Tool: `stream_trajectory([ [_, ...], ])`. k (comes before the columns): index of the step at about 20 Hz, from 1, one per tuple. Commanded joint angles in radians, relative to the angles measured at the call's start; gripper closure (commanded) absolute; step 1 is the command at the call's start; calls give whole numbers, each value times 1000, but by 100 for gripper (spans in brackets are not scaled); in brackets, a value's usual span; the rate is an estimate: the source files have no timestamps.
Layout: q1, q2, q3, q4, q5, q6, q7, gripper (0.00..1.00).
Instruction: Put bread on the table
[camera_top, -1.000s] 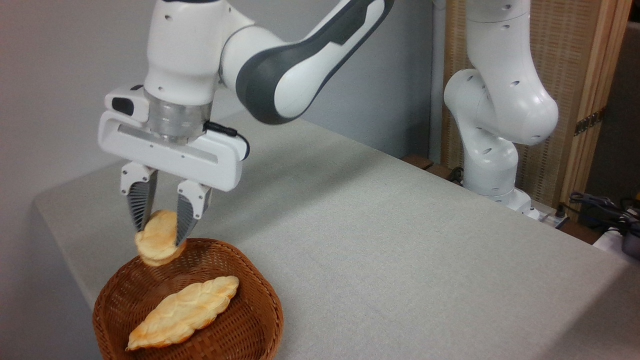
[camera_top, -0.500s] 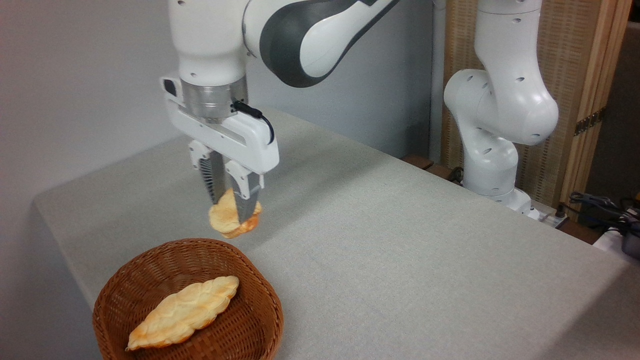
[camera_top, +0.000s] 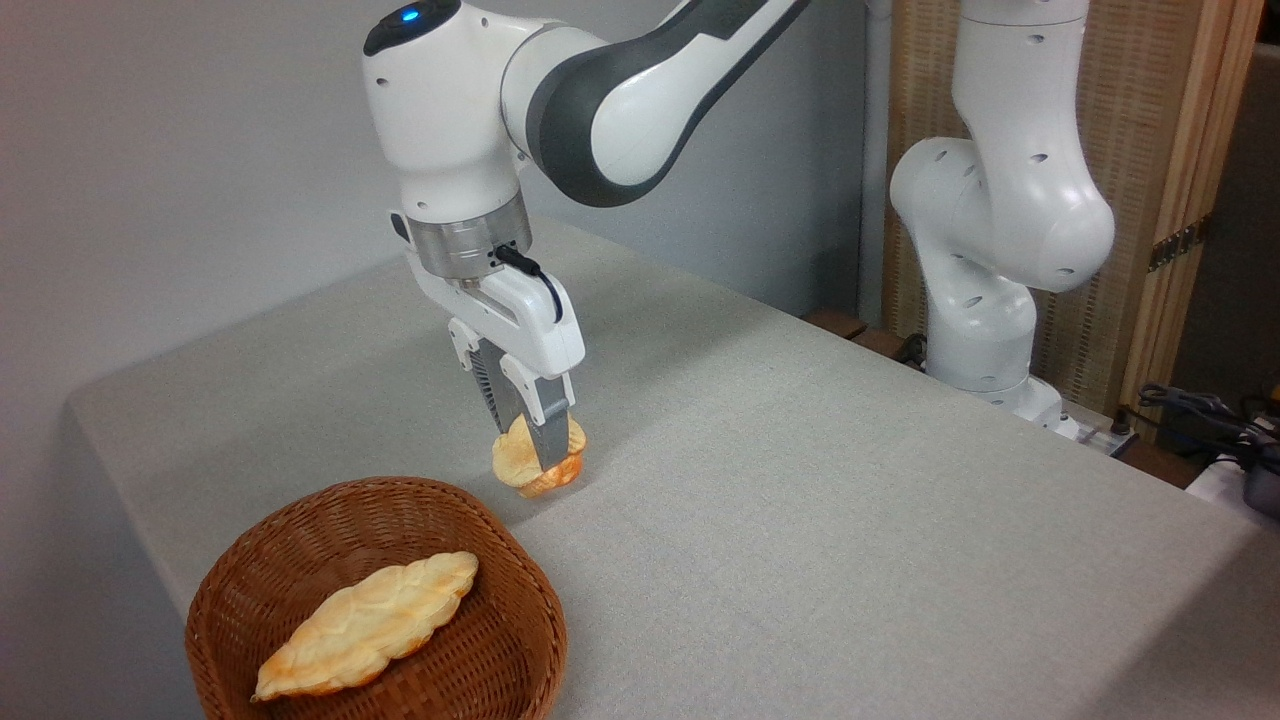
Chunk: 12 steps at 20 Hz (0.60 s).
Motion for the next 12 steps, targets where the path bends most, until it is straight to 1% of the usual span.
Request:
stream_trajectory([
  [1,-4,-6,7,-1,17,13,5,0],
  [12,-4,-8,11,25,17,11,3,0],
])
